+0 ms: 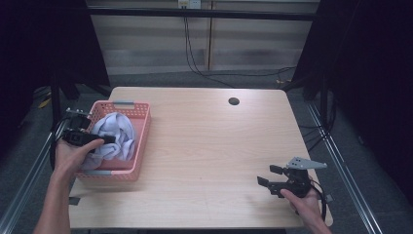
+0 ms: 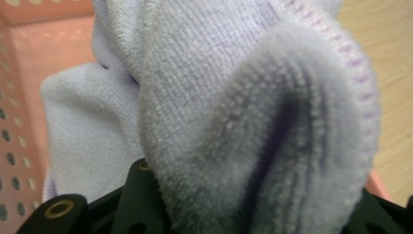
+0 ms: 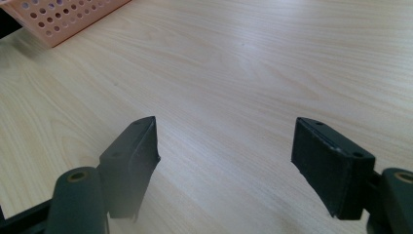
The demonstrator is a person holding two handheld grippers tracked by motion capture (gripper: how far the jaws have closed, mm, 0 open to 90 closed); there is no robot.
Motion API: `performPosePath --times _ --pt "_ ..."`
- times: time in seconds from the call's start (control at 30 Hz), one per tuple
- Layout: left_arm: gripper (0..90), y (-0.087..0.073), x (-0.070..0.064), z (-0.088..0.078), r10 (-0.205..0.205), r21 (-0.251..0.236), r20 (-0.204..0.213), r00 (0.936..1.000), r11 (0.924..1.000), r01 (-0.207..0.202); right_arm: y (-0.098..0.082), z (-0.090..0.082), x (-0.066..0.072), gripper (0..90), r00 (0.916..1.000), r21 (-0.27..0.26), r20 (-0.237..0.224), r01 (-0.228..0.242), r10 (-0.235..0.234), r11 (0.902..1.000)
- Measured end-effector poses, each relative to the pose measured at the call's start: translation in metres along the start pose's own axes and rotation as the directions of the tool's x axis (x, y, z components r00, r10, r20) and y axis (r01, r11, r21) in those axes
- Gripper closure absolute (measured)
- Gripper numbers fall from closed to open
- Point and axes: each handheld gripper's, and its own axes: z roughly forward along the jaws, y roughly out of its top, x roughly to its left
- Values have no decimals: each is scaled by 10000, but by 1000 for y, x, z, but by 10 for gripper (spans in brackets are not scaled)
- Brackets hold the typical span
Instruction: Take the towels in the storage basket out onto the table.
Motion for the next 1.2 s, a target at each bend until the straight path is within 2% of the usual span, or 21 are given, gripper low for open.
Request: performPosePath --times 0.13,0.17,0.2,0.23,0.27,0.43,0.57,0.77,0.83,1.2 --pt "584 2 -2 -4 63 -204 32 10000 9998 -62 0 0 0 250 10000 -6 33 -64 64 10000" --pt "584 3 -3 -6 -58 -357 7 10000 9993 58 0 0 0 250 10000 -6 33 -64 64 10000" --pt "584 6 -4 -11 71 -493 -3 10000 9988 -71 0 0 -1 250 10000 -37 -5 -69 69 10000" --pt "583 6 -4 -11 71 -493 -3 10000 9988 -71 0 0 -1 250 10000 -37 -5 -69 69 10000" --pt "583 8 -6 -15 34 -701 41 10000 9975 -31 0 0 0 250 10000 -27 -11 -29 29 10000" --pt "582 13 -9 -23 301 -905 89 9995 9955 -292 0 0 0 249 10000 -34 -28 -46 46 10000" --pt "582 17 -10 -31 282 -1239 134 9995 9919 -263 0 0 0 249 10000 -31 -32 -59 59 10000" --pt "581 21 -14 -36 384 -1417 195 9991 9893 -352 0 1 0 249 10000 -7 -55 -80 80 10000" --pt "580 23 -17 -39 456 -1632 344 9984 9858 -394 0 0 0 249 10000 -31 22 -72 72 10000" --pt "579 33 -28 -52 634 -2009 217 9977 9779 -578 0 -1 0 248 9999 -22 28 -140 140 9999"
